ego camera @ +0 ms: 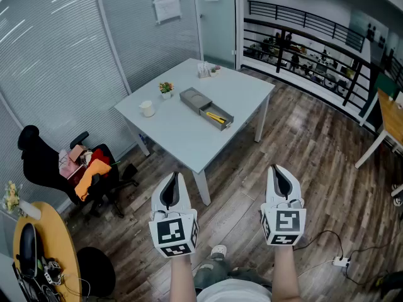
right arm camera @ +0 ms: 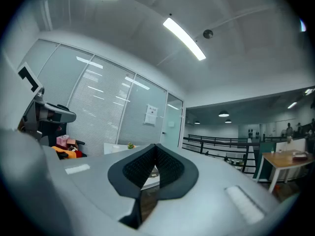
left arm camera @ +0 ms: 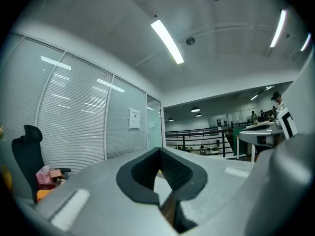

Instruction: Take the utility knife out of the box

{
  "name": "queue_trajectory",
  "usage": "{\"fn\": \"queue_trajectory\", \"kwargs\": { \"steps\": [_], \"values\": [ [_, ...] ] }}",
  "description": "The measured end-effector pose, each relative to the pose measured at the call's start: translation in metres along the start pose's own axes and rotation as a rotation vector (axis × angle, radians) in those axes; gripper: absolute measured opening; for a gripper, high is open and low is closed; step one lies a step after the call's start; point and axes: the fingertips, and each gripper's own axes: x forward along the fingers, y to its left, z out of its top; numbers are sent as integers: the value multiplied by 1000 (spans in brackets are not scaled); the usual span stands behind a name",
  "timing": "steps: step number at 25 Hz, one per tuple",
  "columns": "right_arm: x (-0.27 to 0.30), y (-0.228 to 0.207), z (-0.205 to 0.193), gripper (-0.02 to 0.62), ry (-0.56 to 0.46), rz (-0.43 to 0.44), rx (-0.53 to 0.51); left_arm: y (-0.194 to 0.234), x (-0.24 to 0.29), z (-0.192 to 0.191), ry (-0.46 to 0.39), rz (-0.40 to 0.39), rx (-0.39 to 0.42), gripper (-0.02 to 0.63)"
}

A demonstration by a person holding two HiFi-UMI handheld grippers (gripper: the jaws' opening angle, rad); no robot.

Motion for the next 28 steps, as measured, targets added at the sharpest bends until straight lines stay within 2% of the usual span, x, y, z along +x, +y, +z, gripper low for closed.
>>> {"fn": "queue_trajectory", "kwargs": {
  "steps": [16, 24, 28],
  "values": [
    [7, -3, -4, 17, 15, -9, 6, 0, 10, -1, 5, -9, -1, 0],
    [29, -2, -8, 20, 19, -21, 21, 11, 34, -8, 21, -14, -7, 0],
    [47, -1, -5, 44, 5, -17, 19, 23, 54, -10, 25, -11, -12, 0]
  ]
}}
